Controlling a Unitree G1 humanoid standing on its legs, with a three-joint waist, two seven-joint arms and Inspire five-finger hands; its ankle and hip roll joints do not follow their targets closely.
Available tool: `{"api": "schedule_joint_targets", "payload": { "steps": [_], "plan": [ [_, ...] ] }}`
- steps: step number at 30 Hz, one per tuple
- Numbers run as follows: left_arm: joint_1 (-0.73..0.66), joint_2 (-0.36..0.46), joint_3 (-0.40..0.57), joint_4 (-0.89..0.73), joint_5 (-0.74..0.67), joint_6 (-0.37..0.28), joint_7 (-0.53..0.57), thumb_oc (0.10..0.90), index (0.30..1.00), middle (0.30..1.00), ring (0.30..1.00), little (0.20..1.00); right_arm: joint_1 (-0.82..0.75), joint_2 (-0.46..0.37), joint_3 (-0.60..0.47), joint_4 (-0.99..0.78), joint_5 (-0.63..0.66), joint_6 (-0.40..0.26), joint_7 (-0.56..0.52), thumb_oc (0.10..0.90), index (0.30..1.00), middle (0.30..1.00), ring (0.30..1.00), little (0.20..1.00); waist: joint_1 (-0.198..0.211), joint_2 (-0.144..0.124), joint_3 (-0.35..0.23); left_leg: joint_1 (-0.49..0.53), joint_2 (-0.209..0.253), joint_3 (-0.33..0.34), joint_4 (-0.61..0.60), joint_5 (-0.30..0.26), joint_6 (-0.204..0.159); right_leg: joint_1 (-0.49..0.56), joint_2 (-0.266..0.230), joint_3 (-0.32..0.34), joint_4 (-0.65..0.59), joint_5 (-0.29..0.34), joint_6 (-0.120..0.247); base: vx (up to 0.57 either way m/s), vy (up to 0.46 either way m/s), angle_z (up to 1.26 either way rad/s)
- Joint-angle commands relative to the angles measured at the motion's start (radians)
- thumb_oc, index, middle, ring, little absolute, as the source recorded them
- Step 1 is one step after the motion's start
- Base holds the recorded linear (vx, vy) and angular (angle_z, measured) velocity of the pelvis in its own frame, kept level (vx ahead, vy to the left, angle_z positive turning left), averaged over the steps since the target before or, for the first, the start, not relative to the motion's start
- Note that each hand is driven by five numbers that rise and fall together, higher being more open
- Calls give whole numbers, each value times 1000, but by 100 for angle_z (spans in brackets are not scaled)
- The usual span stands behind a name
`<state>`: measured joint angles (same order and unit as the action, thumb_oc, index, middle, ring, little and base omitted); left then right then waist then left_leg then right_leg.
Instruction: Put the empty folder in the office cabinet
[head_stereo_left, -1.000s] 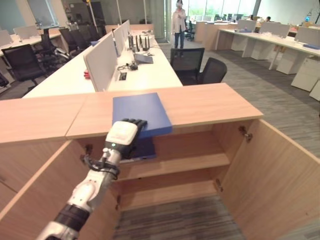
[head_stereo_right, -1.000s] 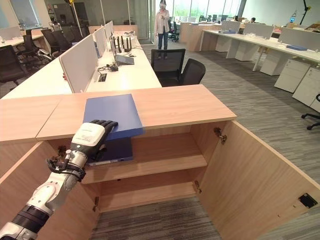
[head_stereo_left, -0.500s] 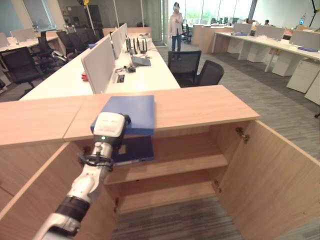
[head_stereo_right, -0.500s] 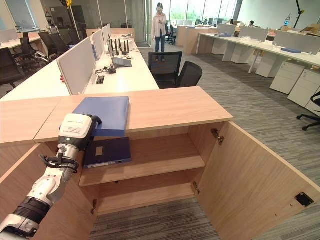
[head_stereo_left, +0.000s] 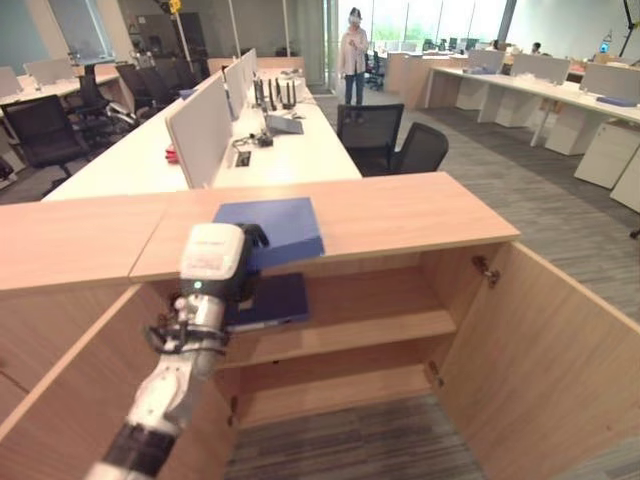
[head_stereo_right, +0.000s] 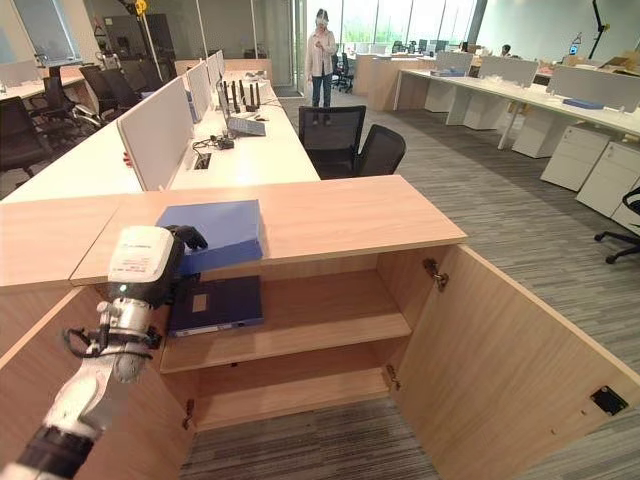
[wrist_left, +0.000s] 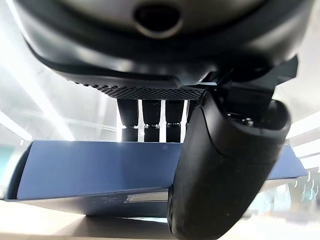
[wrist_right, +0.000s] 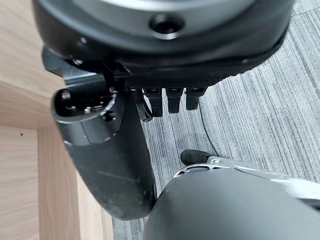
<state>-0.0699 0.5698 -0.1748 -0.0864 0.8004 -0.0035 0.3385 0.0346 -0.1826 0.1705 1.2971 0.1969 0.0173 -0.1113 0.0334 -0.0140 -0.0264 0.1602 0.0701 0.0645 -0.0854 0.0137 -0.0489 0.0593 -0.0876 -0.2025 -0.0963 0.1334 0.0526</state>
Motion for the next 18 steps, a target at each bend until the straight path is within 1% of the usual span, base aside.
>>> {"api": "schedule_joint_targets", "payload": {
  "steps": [1, 2, 3, 4, 5, 7, 8, 9, 11, 13, 14, 16, 18],
  "plan": [
    [-84, -3, 30, -99, -163, -92, -46, 400, 300, 300, 300, 300, -40, 18, 2, 74, -18, 2, -16, 800, 900, 900, 900, 900, -7, -26, 46, 27, -27, -55, -2, -115, 13, 69, -16, -45, 9, -109, 60, -16, -8, 7],
    [-79, -2, 33, -106, -166, -92, -51, 400, 300, 300, 300, 300, -40, 17, 2, 74, -18, 1, -16, 800, 900, 900, 900, 900, -7, -26, 46, 27, -27, -55, -2, -114, 13, 69, -17, -45, 9, -108, 60, -22, -2, 7],
    [-43, -6, 29, -181, -260, -134, -88, 400, 300, 300, 300, 300, -39, 16, -4, 70, -8, -2, -17, 800, 900, 900, 900, 900, -1, -28, 53, 23, -28, -60, -2, -112, 15, 66, -17, -48, 9, -106, 59, -14, 0, 6],
    [-37, -4, 33, -189, -266, -133, -94, 400, 300, 300, 300, 300, -38, 16, -4, 70, -8, -2, -17, 800, 900, 900, 900, 900, -2, -28, 52, 23, -28, -60, -2, -112, 15, 67, -17, -48, 9, -106, 59, -21, 1, 8],
    [-22, -4, 29, -218, -312, -147, -114, 400, 300, 300, 300, 300, -39, 16, -6, 68, -3, -4, -17, 800, 900, 900, 900, 900, 0, -29, 54, 21, -29, -62, -2, -111, 15, 65, -17, -49, 9, -105, 60, -16, 2, 7],
    [36, -10, 14, -282, -461, -164, -189, 400, 300, 300, 300, 300, -36, 13, -8, 64, 3, -6, -15, 800, 900, 900, 900, 900, 6, -31, 61, 17, -30, -64, -2, -108, 17, 62, -18, -53, 9, -101, 60, -24, 8, 4],
    [63, -11, 4, -305, -555, -162, -238, 400, 300, 300, 300, 300, -35, 8, -9, 64, 6, -4, -11, 800, 900, 900, 900, 900, 8, -30, 62, 15, -31, -65, -2, -106, 18, 61, -18, -54, 9, -100, 61, 0, 0, 0],
    [82, -12, 1, -317, -621, -166, -254, 400, 300, 300, 300, 300, -37, 7, -9, 64, 7, -2, -8, 800, 900, 900, 900, 900, 11, -29, 65, 14, -32, -66, -2, -106, 19, 60, -19, -54, 9, -99, 60, 0, 0, 0],
    [120, -15, -17, -321, -810, -161, -313, 400, 300, 300, 300, 300, -41, 2, -4, 64, 6, 4, 7, 800, 900, 900, 900, 900, 13, -27, 70, 13, -33, -66, -2, -103, 20, 59, -20, -58, 9, -97, 60, 0, 0, 0],
    [174, -13, 0, -329, -952, -145, -356, 400, 300, 300, 300, 300, -43, 2, -3, 65, 1, 11, 18, 800, 900, 900, 900, 900, 18, -25, 74, 13, -32, -67, -2, -103, 20, 59, -21, -61, 9, -96, 59, -16, 22, 9],
    [213, 1, 19, -335, -1026, -137, -380, 400, 300, 300, 300, 300, -48, 2, -5, 68, -3, 16, 26, 800, 900, 900, 900, 900, 26, -22, 79, 11, -32, -70, -2, -102, 21, 59, -20, -63, 9, -96, 58, -20, 21, 8],
    [254, 7, 34, -342, -1112, -121, -410, 400, 300, 300, 300, 300, -46, 4, -5, 68, -3, 18, 36, 800, 900, 900, 900, 900, 31, -22, 83, 10, -34, -73, -2, -100, 21, 60, -20, -65, 9, -95, 58, 0, 0, 0],
    [263, 4, 40, -337, -1133, -121, -418, 400, 300, 300, 300, 300, -16, -3, 5, 51, -21, 12, 51, 800, 900, 900, 900, 900, 28, -23, 89, 9, -34, -74, -2, -99, 21, 59, -20, -64, 9, -94, 58, 0, 0, 0]
  ]
}}
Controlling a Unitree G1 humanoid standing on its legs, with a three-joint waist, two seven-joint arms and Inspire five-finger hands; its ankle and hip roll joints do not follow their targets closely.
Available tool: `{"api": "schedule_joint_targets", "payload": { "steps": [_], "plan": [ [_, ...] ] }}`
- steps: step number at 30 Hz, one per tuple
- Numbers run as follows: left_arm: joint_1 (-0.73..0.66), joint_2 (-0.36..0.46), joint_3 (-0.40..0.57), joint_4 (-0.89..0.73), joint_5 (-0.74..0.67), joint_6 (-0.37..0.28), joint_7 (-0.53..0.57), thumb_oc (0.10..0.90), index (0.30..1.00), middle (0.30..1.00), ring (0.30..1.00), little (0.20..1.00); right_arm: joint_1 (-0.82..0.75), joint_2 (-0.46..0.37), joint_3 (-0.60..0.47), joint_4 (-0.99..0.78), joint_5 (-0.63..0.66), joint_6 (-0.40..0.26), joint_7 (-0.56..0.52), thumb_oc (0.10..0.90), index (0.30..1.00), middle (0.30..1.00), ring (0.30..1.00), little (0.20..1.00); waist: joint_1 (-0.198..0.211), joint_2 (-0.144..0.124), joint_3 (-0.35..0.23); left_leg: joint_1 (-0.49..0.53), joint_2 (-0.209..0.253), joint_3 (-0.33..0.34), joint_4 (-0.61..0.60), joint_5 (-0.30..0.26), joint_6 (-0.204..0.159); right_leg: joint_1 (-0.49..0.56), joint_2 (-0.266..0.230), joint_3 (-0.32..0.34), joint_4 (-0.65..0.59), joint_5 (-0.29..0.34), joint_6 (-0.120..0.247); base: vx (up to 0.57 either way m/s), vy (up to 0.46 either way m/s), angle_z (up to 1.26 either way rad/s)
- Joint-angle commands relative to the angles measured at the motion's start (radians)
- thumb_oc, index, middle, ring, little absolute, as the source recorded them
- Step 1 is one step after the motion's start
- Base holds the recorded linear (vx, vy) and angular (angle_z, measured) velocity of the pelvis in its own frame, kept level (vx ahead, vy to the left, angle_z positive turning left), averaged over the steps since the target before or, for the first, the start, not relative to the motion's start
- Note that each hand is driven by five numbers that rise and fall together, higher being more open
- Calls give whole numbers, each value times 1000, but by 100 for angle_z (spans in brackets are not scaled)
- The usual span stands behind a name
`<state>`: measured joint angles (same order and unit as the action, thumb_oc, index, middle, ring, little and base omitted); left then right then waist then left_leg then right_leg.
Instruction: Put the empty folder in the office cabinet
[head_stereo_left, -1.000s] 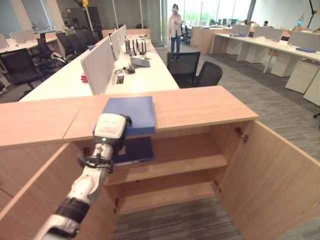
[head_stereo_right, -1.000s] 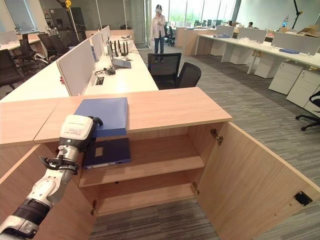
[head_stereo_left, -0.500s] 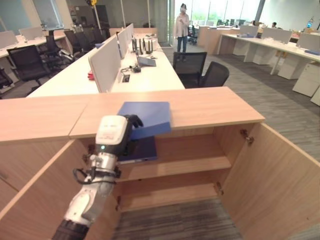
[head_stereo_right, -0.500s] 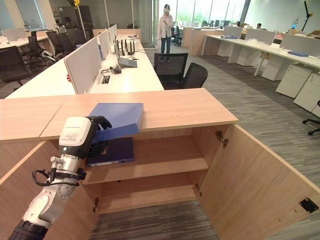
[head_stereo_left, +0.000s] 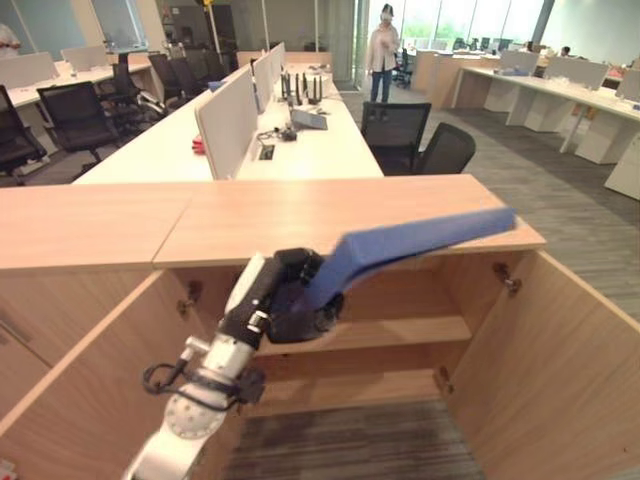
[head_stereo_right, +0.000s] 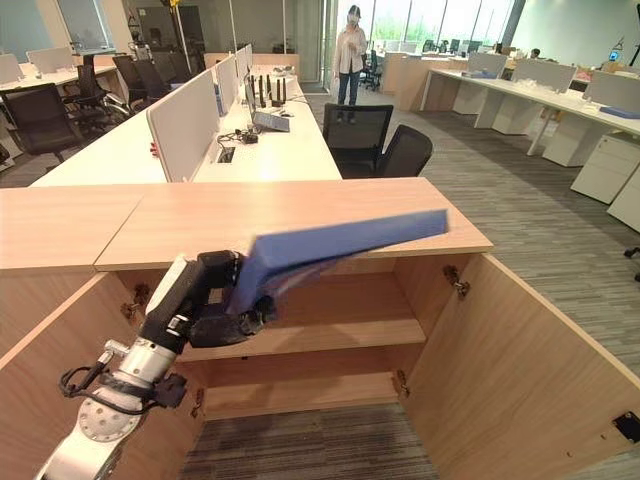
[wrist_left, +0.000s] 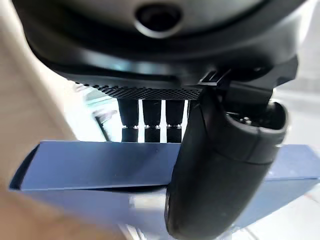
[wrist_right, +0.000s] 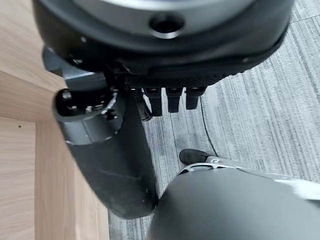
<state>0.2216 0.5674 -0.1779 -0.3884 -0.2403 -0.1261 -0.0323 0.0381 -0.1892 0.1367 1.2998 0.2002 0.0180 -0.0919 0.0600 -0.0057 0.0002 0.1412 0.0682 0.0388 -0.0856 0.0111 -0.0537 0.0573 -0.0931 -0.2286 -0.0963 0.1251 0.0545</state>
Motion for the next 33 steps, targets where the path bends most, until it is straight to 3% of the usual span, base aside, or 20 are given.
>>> {"api": "schedule_joint_targets", "payload": {
  "steps": [1, 9, 14, 17, 19, 20, 27, 33],
  "plan": [
    [-28, 6, 46, -22, -88, 13, -47, 400, 300, 300, 300, 300, -8, 4, 41, 49, -24, 6, 34, 800, 900, 900, 900, 900, 0, -31, 62, 28, -32, -49, -2, -96, 26, 61, -14, -37, 9, -86, 56, 0, 0, 0],
    [76, 60, 108, -15, -11, 47, -92, 400, 300, 300, 300, 300, -47, 30, 64, 38, -21, 8, 52, 800, 900, 900, 900, 900, 17, -22, 69, 26, -30, -55, -2, -95, 29, 61, -14, -40, 9, -87, 55, -2, 5, 6],
    [96, 85, 102, 54, 136, 61, -95, 400, 300, 300, 300, 300, -76, 23, 95, 3, -35, 11, 54, 800, 900, 900, 900, 900, 25, -22, 71, 23, -29, -57, -2, -94, 30, 60, -13, -42, 9, -89, 54, -4, 2, 5],
    [139, 103, 73, 116, 221, 55, -114, 400, 300, 300, 300, 300, -175, 28, 172, -45, -124, 20, 23, 800, 900, 900, 900, 900, 50, -14, 71, 21, -32, -65, -2, -91, 32, 62, -15, -47, 9, -90, 54, -1, 9, -4],
    [165, 124, 74, 123, 237, 43, -113, 400, 300, 300, 300, 300, -177, 7, 223, -136, -191, 17, 21, 800, 900, 900, 900, 900, 55, -12, 74, 21, -31, -65, -2, -90, 31, 63, -14, -47, 9, -91, 54, 0, 0, 0],
    [186, 125, 86, 132, 255, 37, -111, 400, 300, 300, 300, 300, -154, -47, 246, -348, -254, 6, 10, 800, 900, 900, 900, 900, 51, -13, 76, 22, -30, -62, -2, -90, 31, 61, -14, -46, 9, -93, 55, 0, 0, 0],
    [182, 114, 82, 153, 343, -5, -72, 400, 300, 300, 300, 300, -66, -217, 241, -904, -418, -53, -17, 800, 900, 900, 900, 900, 32, -5, 75, 25, -26, -51, -2, -91, 32, 55, -16, -44, 9, -98, 58, 0, 0, 0],
    [185, 114, 95, 127, 350, -14, -65, 400, 300, 300, 300, 300, -42, -248, 244, -1073, -401, -84, 26, 800, 900, 900, 900, 900, 30, -6, 77, 25, -26, -48, -2, -91, 32, 55, -20, -48, 9, -97, 58, 0, 0, 0]
  ]
}}
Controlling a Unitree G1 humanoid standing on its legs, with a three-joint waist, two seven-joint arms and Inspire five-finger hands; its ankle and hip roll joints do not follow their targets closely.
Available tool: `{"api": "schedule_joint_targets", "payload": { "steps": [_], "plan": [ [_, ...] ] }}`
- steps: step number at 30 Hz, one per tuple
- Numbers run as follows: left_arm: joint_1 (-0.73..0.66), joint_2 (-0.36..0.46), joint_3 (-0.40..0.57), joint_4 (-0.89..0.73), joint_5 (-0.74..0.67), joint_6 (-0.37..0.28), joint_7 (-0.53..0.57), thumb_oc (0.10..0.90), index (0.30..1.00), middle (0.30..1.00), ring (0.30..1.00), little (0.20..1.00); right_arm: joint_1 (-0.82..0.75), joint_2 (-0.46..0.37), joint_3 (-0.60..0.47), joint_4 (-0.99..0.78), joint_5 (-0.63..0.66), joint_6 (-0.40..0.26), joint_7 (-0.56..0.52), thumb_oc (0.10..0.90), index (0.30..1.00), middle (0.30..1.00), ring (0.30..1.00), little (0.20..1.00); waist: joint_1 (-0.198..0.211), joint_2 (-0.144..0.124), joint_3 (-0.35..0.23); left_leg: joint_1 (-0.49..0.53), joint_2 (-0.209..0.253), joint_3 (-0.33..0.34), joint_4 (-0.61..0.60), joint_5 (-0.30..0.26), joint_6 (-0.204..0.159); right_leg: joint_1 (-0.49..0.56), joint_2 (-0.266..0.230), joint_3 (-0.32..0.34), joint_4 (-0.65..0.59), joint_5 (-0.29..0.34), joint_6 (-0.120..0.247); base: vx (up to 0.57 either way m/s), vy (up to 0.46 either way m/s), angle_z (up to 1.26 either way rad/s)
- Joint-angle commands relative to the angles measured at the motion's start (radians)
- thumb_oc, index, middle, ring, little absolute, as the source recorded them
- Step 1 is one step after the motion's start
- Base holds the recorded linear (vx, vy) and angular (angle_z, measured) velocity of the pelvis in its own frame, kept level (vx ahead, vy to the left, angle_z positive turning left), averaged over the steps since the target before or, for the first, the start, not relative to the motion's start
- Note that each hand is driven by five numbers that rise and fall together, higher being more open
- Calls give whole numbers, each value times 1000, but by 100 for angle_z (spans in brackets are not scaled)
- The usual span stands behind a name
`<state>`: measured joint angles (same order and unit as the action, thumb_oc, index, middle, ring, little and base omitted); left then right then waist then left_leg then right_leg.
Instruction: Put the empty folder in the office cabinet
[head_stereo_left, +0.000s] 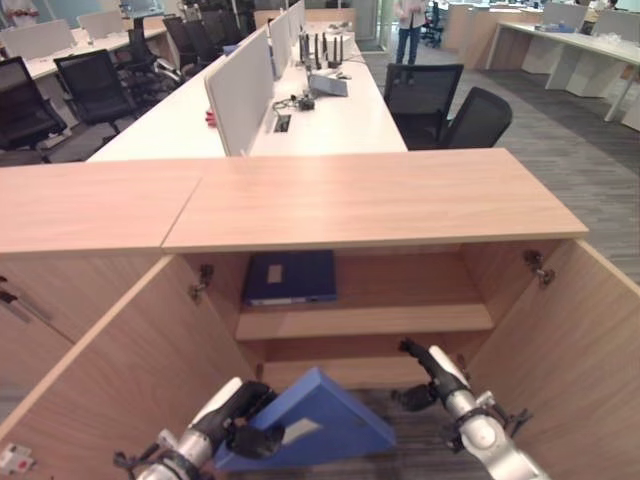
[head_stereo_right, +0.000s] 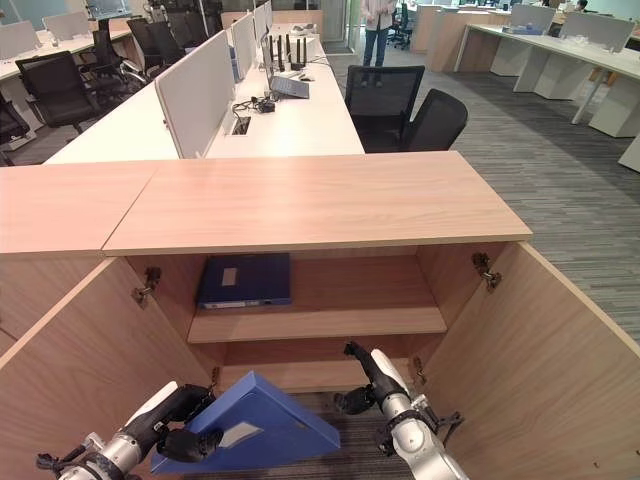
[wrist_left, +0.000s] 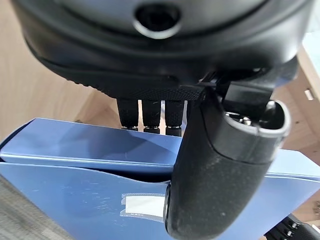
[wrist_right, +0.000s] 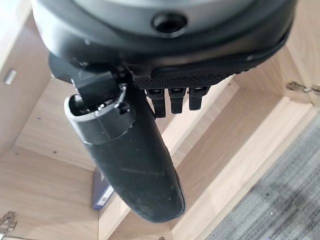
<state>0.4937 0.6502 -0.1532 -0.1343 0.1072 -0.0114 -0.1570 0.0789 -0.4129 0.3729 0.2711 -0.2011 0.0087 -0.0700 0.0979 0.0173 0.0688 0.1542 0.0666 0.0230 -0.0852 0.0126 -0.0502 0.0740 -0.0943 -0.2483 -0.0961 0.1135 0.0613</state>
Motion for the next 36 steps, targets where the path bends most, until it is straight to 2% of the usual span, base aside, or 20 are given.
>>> {"api": "schedule_joint_targets", "payload": {
  "steps": [1, 8, 14, 21, 24, 30, 36],
  "plan": [
    [-93, 30, 73, -135, 5, -131, 63, 400, 300, 300, 300, 300, -82, -28, 21, -72, 15, -83, 24, 800, 900, 900, 900, 900, -7, -30, 8, 11, -24, -31, -2, -93, 28, 39, -19, -29, 9, -86, 51, 0, 0, 0],
    [-107, 24, 85, -147, 12, -134, 63, 400, 300, 300, 300, 300, -94, -34, 74, -98, 67, -92, 105, 800, 900, 900, 900, 900, -3, -35, 9, 8, -24, -31, -2, -90, 25, 38, -22, -30, 9, -86, 51, 0, 0, 0],
    [-131, 46, 115, -154, 125, -147, 96, 400, 300, 300, 300, 300, -115, -48, 105, -118, 87, -93, 153, 800, 900, 900, 900, 900, 6, -39, 2, 9, -23, -30, -2, -90, 21, 41, -22, -33, 9, -91, 51, 0, 0, 0],
    [-174, 127, 173, -157, 323, -164, 152, 400, 300, 300, 300, 300, -190, -75, 114, -119, 97, -87, 173, 800, 900, 900, 900, 900, 18, -43, -9, 10, -20, -27, -2, -86, 15, 41, -22, -33, 9, -92, 51, 0, 0, 0],
    [-202, 145, 180, -147, 360, -162, 164, 400, 300, 300, 300, 300, -213, -79, 114, -110, 96, -86, 173, 800, 900, 900, 900, 900, 20, -43, -13, 11, -21, -24, -2, -85, 13, 42, -21, -33, 9, -93, 50, 0, 0, 0],
    [-235, 104, 182, -228, 250, -179, 159, 400, 300, 300, 300, 300, -232, -70, 113, -98, 102, -80, 171, 800, 900, 900, 900, 900, 20, -44, -15, 12, -23, -25, -2, -85, 15, 42, -22, -34, 9, -92, 49, 0, 0, 0],
    [-291, 60, 142, -279, 175, -182, 164, 400, 300, 300, 300, 300, -249, -33, 138, -68, 115, -80, 166, 800, 900, 900, 900, 900, 17, -46, -18, 13, -23, -28, -2, -87, 16, 44, -22, -34, 9, -92, 48, 0, 0, 0]
  ]
}}
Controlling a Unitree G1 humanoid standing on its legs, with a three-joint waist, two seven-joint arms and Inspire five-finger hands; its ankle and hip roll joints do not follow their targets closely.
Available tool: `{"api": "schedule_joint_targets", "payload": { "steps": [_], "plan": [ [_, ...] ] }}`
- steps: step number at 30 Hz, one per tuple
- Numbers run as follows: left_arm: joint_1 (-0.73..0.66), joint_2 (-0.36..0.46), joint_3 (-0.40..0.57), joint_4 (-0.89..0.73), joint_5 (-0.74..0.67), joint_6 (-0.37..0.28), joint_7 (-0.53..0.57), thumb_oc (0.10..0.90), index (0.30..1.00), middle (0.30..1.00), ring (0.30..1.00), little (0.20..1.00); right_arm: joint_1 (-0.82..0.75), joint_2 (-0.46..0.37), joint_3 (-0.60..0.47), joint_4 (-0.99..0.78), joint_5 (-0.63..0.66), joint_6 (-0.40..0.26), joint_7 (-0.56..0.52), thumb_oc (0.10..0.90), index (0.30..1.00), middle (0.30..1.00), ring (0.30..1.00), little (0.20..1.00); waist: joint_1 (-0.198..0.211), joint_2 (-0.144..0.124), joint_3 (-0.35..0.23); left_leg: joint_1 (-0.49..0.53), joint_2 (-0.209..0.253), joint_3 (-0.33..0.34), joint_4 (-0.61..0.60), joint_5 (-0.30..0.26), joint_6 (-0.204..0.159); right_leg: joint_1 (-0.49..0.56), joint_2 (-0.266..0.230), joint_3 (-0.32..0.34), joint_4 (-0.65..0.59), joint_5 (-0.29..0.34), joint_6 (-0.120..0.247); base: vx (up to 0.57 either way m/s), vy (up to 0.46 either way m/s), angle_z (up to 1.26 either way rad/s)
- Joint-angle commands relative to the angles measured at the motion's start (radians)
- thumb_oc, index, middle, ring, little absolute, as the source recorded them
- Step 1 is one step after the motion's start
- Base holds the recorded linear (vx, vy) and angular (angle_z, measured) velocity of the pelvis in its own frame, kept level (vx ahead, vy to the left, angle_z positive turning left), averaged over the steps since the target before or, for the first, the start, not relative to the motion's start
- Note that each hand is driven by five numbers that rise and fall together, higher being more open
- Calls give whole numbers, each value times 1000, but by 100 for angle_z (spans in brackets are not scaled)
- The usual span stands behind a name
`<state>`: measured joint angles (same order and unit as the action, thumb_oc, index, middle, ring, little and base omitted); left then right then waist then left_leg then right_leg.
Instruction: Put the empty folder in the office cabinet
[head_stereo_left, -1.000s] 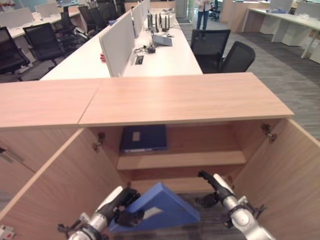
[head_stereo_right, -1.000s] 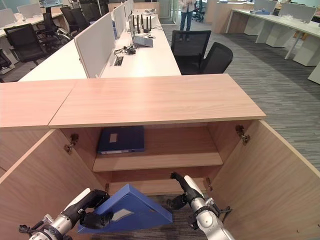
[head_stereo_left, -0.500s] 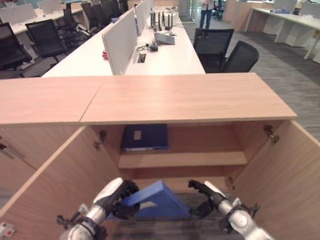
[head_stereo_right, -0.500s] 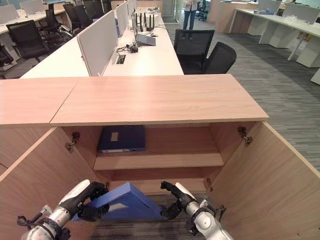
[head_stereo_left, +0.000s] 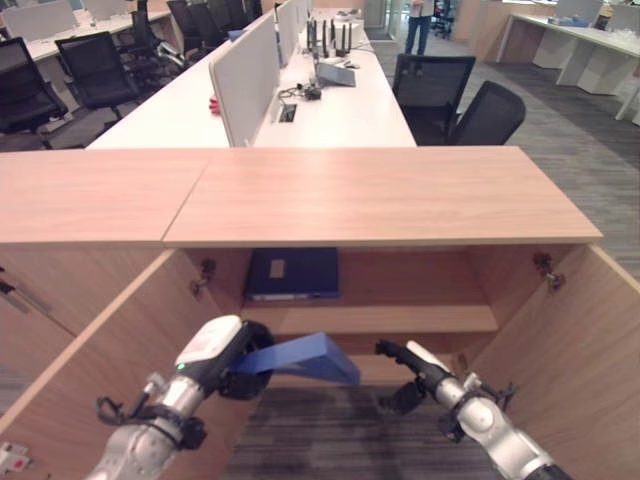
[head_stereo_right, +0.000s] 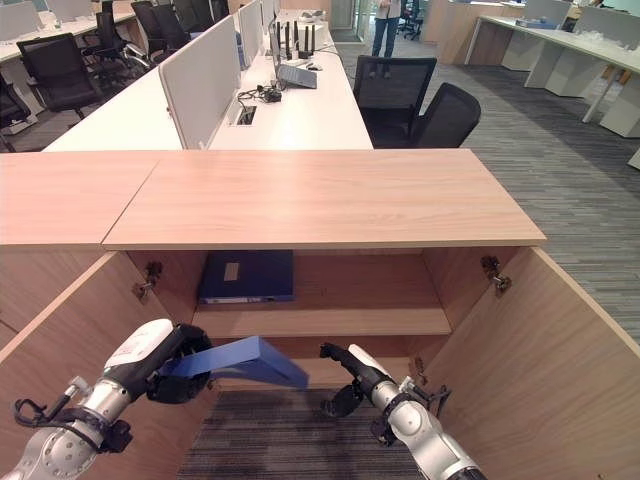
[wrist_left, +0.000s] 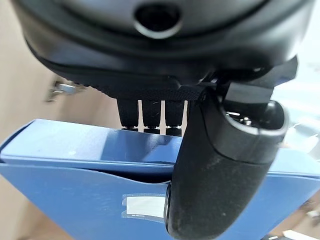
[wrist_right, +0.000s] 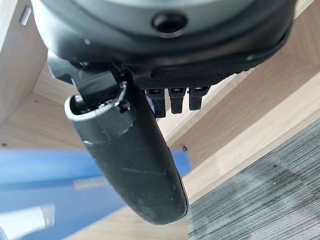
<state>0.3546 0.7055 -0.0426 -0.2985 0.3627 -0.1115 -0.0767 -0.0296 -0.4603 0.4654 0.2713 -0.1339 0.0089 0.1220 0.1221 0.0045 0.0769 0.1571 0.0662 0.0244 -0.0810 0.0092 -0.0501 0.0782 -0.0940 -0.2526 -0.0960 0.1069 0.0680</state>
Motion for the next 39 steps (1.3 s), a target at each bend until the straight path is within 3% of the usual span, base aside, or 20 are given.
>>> {"api": "schedule_joint_targets", "payload": {
  "steps": [1, 5, 10, 14, 26, 37, 38, 39],
  "plan": [
    [-159, 2, 24, -120, -90, -83, 83, 400, 300, 300, 300, 300, -143, 18, 49, -67, 47, -81, -27, 800, 900, 900, 900, 900, -9, -34, -27, 10, -23, -29, -6, -84, 15, 40, -22, -29, 9, -86, 41, 0, 0, 0],
    [-196, -13, -20, -130, -156, -82, 78, 400, 300, 300, 300, 300, -151, 31, 56, -64, 53, -83, -33, 800, 900, 900, 900, 900, -13, -35, -29, 11, -22, -30, -6, -84, 16, 41, -22, -28, 9, -85, 41, 0, 0, 0],
    [-240, -50, -110, -140, -392, -77, 34, 400, 300, 300, 300, 300, -207, 60, 69, -42, 53, -81, -71, 800, 900, 900, 900, 900, -15, -32, -33, 13, -22, -32, -6, -86, 19, 44, -23, -27, 9, -84, 40, 0, 0, 0],
    [-258, -51, -134, -143, -462, -73, 16, 400, 300, 300, 300, 300, -235, 69, 67, -26, 53, -82, -90, 800, 900, 900, 900, 900, -14, -31, -33, 14, -22, -32, -6, -86, 20, 44, -23, -26, 9, -84, 39, 0, 0, 0],
    [-337, -61, -278, -154, -863, -38, -72, 400, 300, 300, 300, 300, -368, 140, 105, 37, 91, -93, -147, 800, 900, 900, 900, 900, -12, -29, -33, 19, -22, -36, -6, -86, 22, 57, -22, -25, 9, -83, 35, 0, 0, 0],
    [-418, -79, -372, -146, -1019, -21, -110, 400, 300, 300, 300, 300, -418, 225, 202, 124, 145, -105, -121, 800, 900, 900, 900, 900, -18, -31, -32, 21, -22, -33, -6, -87, 22, 57, -19, -17, 9, -85, 34, 0, 0, 0],
    [-418, -79, -372, -145, -1019, -21, -110, 400, 300, 300, 300, 300, -419, 225, 202, 125, 145, -106, -121, 546, 519, 519, 519, 519, -18, -31, -32, 21, -22, -33, -6, -87, 22, 57, -19, -17, 9, -85, 34, 0, 0, 0],
    [-427, -76, -373, -140, -1029, -22, -122, 400, 300, 300, 300, 300, -412, 238, 222, 132, 225, -106, -79, 400, 300, 300, 300, 300, -15, -34, -31, 20, -22, -34, -6, -85, 20, 58, -20, -17, 9, -84, 34, 0, 0, 0]
  ]
}}
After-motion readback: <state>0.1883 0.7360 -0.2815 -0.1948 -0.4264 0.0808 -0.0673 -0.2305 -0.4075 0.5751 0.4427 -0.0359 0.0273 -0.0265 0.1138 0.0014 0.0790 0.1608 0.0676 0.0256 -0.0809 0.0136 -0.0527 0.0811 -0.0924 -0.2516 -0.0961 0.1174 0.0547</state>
